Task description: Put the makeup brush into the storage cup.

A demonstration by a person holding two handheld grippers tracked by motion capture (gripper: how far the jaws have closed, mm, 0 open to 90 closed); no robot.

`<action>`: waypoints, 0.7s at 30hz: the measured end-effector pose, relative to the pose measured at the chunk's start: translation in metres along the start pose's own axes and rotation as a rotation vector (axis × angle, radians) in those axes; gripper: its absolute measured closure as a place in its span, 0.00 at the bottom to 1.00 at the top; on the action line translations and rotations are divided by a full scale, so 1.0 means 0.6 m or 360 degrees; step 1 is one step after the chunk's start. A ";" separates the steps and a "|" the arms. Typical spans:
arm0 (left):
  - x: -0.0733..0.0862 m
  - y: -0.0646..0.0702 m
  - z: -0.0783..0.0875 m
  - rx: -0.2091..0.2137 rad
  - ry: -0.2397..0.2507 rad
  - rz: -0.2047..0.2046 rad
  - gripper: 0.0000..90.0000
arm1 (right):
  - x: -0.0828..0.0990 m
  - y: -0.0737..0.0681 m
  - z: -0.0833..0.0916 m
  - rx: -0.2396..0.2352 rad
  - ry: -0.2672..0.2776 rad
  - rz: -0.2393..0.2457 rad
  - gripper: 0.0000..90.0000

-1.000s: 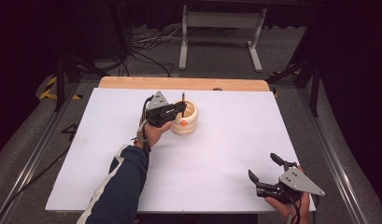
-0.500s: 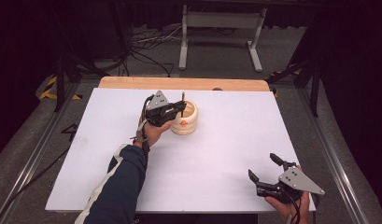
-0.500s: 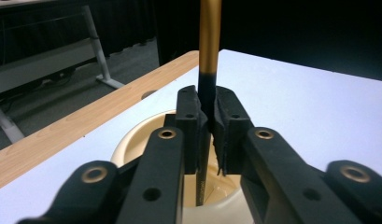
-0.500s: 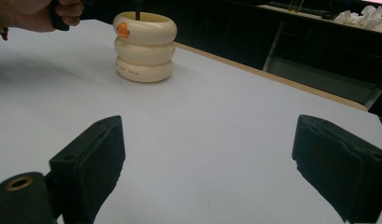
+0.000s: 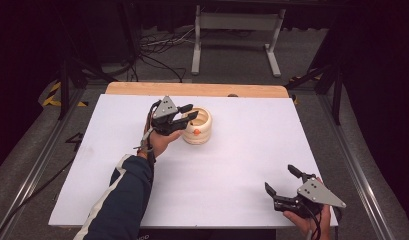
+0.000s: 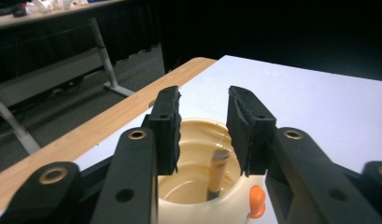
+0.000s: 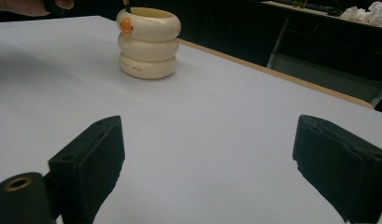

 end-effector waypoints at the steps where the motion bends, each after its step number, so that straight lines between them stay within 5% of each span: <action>1: -0.003 0.001 0.003 0.0011 0.0000 -0.0009 0.68 | 0.000 0.000 0.000 0.0000 -0.0003 0.0002 0.11; 21: -0.028 0.010 0.058 -0.0091 0.0016 -0.0109 0.33 | -0.001 -0.005 -0.002 -0.0019 0.0000 0.0002 0.11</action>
Point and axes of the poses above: each handheld gripper's, and its own axes: z roughly backward along the jaws, x roughly out of its underside, y roughly to its right, the point moved 2 cm from there along -z, roughly forward along the jaws, and after that the axes turned 11 degrees about y, right-handed, at the moved point
